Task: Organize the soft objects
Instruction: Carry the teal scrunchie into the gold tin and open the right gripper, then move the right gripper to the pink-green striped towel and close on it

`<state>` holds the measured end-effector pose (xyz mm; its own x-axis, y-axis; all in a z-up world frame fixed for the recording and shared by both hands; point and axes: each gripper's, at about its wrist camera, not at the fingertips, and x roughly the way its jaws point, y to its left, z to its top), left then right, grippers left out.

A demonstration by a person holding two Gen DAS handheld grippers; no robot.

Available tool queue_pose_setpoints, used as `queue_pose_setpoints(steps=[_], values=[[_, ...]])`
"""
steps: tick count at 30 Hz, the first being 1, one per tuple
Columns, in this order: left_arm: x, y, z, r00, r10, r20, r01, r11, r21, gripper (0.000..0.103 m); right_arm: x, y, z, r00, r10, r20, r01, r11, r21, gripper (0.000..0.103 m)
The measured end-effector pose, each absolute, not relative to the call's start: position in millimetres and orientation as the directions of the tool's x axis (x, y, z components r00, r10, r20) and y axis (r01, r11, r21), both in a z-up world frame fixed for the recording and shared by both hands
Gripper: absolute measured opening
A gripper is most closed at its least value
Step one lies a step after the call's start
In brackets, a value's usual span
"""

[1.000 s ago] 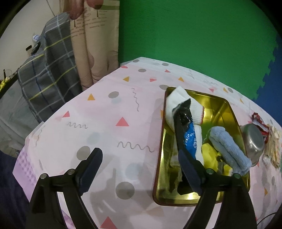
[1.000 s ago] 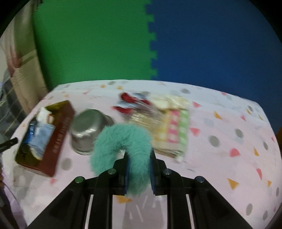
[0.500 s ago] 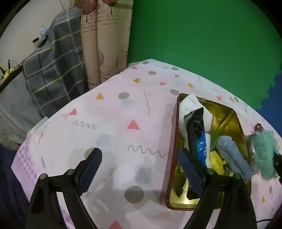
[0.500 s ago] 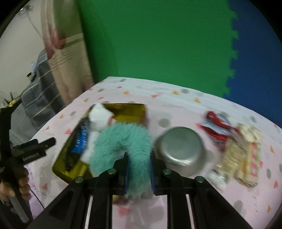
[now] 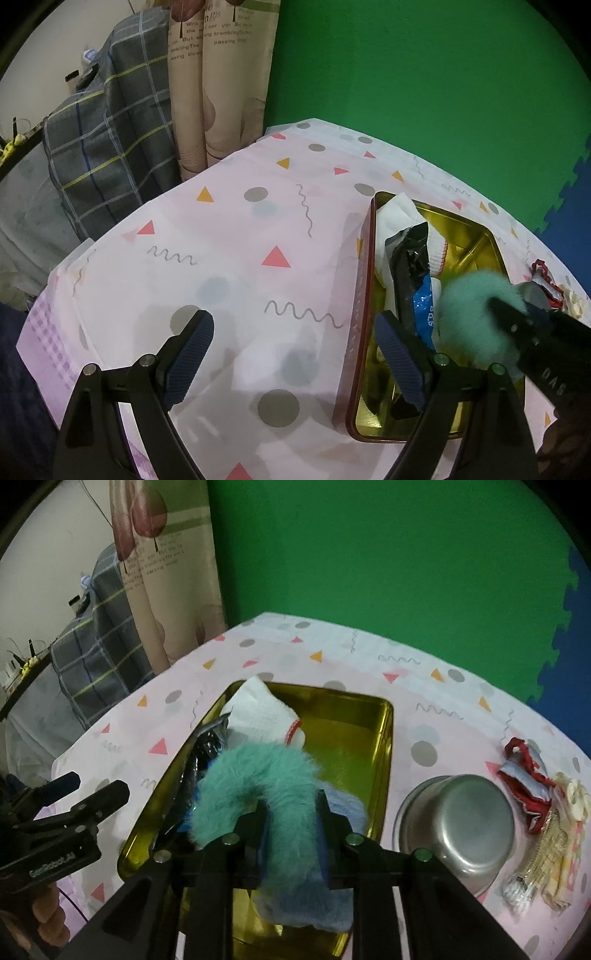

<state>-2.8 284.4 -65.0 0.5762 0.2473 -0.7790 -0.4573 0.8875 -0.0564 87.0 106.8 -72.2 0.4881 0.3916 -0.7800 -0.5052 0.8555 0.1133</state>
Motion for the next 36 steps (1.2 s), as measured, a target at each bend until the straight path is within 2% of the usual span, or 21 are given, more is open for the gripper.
queue_pose_setpoints(steps=[3,5,13,18,28,36], values=[[-2.5,284.7,-65.3,0.576,0.247,-0.779,-0.460,0.886,-0.060,0.086,81.8,106.7,-73.4,0.486,0.380,-0.787,-0.516,0.852,0.092,0.040],[-2.3,284.7,-65.3,0.576,0.247,-0.779,-0.458,0.887,-0.058,0.086,76.2,103.7,-71.4,0.492,0.375,-0.786,-0.518,0.851,0.081,0.043],[-1.4,278.4,-64.9,0.578,0.257,-0.775,-0.446,0.894,-0.037,0.087,51.8,50.5,-49.5,0.542,0.387,-0.746,-0.477,0.873,0.106,0.047],[-1.5,272.0,-63.6,0.583,0.266,-0.768,-0.436,0.900,-0.019,0.087,50.5,-15.9,-46.9,0.598,0.307,-0.740,-0.366,0.926,0.089,0.047],[0.9,252.4,-63.9,0.592,0.292,-0.751,-0.396,0.917,0.044,0.087,73.9,-160.5,-74.9,0.637,0.073,-0.768,-0.052,0.997,0.053,0.050],[-1.7,225.7,-56.8,0.632,0.286,-0.720,-0.324,0.942,0.090,0.088,103.9,-198.1,-112.3,0.598,0.033,-0.801,0.028,0.998,0.062,0.050]])
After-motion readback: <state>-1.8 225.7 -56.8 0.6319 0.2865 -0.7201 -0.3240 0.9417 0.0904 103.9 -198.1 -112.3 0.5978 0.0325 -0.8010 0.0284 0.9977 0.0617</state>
